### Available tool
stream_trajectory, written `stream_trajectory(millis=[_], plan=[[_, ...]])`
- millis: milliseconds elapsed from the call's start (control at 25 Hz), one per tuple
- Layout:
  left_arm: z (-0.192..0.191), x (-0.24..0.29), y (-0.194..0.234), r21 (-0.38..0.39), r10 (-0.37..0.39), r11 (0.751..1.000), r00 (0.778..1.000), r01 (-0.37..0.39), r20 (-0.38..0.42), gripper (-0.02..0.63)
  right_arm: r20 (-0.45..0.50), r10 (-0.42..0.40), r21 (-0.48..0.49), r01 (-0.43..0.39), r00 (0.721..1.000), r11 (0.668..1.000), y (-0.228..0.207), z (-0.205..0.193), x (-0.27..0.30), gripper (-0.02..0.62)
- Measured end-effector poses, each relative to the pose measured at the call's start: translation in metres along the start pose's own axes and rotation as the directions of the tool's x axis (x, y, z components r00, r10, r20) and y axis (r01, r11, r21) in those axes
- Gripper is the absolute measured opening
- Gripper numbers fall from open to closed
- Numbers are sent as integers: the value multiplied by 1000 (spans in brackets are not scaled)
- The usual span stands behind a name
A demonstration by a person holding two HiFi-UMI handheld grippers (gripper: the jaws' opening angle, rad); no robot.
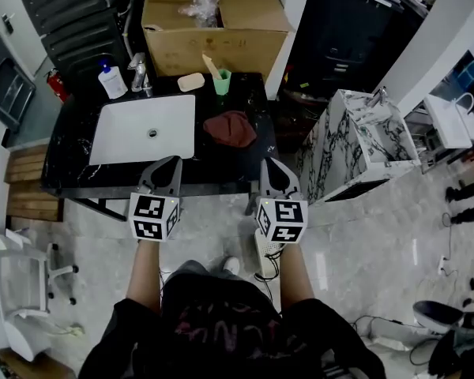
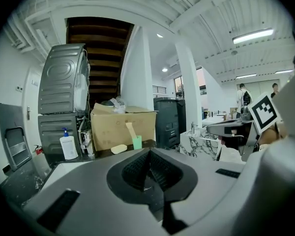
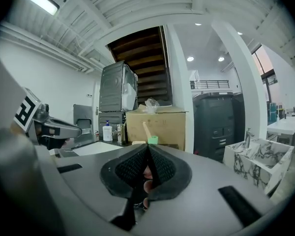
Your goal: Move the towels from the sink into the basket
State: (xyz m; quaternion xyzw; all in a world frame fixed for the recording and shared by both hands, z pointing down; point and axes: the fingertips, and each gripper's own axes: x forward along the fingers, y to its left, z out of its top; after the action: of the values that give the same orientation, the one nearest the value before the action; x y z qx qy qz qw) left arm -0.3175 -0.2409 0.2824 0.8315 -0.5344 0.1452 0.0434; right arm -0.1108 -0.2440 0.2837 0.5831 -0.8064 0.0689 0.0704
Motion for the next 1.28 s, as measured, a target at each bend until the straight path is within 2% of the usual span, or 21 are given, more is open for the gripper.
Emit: stream_trajectory(millis=[280,840,960,1280], plan=[[5,24,17,-6,10,1000,1000,-10,-6,15,-15,22,5,-22,1000,1000,0,0,32,15],[-13,102,59,-29,-80,996,996,78,-44,15,-97,-16,25,19,995,1000,11,-23,113,15],[-21,113,63,-40,-98,995,993,95,-59,15,-129,-2,32,7,992,999,16,-34,124,48],[-41,133,73,-50,-123,992,987,119,-103,15,-220,64,63,-51,973,997,35,-66,156,224]])
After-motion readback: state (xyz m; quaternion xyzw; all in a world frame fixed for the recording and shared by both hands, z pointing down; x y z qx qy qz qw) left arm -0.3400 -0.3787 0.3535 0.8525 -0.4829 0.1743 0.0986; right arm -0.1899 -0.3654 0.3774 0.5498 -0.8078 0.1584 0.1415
